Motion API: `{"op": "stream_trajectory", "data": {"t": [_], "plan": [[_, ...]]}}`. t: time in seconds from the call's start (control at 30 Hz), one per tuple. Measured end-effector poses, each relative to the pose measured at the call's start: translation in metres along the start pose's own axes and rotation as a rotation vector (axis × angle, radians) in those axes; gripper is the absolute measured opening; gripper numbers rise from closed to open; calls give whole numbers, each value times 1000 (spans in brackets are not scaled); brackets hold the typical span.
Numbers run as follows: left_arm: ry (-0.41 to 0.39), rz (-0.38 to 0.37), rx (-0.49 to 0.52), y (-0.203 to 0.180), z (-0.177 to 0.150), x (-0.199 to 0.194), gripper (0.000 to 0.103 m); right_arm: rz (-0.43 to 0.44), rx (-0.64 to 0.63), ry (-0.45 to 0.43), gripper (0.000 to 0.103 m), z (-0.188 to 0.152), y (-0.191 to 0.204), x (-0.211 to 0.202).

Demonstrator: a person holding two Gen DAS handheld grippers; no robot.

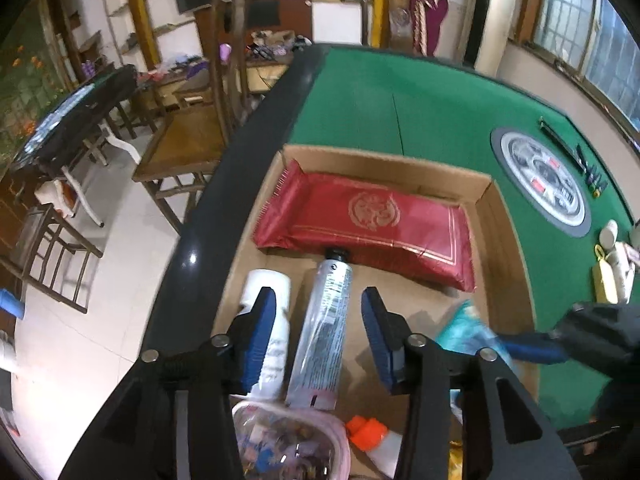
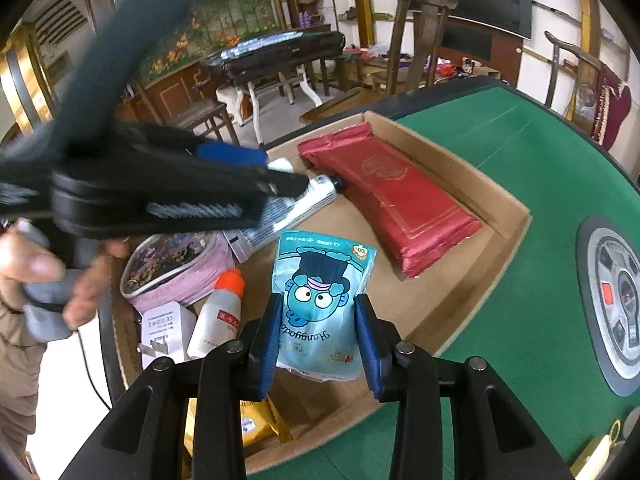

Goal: Organize objects
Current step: 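Lower the silver tube into the tray with the left gripper while the right lowers the tissue pack, both open, then move both grippers back over the remaining items on the green table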

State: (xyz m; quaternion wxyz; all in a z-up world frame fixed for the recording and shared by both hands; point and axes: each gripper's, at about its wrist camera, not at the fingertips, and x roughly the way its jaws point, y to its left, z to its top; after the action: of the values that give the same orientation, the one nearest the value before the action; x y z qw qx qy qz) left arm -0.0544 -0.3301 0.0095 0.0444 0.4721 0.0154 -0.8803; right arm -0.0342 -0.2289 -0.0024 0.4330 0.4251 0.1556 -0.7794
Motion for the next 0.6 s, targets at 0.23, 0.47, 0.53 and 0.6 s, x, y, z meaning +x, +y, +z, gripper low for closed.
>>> {"op": "stream_trajectory", "data": {"t": [0.23, 0.47, 0.53, 0.6], "plan": [[-107, 8, -77, 2, -19, -57, 62, 37, -18, 5, 39, 10, 14, 24], [-128, -55, -221, 20, -40, -84, 64, 106, 33, -36, 48, 7, 4, 28], [-145, -49, -246, 24, -45, -92, 64, 113, 60, -53, 49, 4, -2, 24], [-154, -46, -258, 25, -49, -96, 67, 112, 79, -78, 55, 3, -8, 13]]}}
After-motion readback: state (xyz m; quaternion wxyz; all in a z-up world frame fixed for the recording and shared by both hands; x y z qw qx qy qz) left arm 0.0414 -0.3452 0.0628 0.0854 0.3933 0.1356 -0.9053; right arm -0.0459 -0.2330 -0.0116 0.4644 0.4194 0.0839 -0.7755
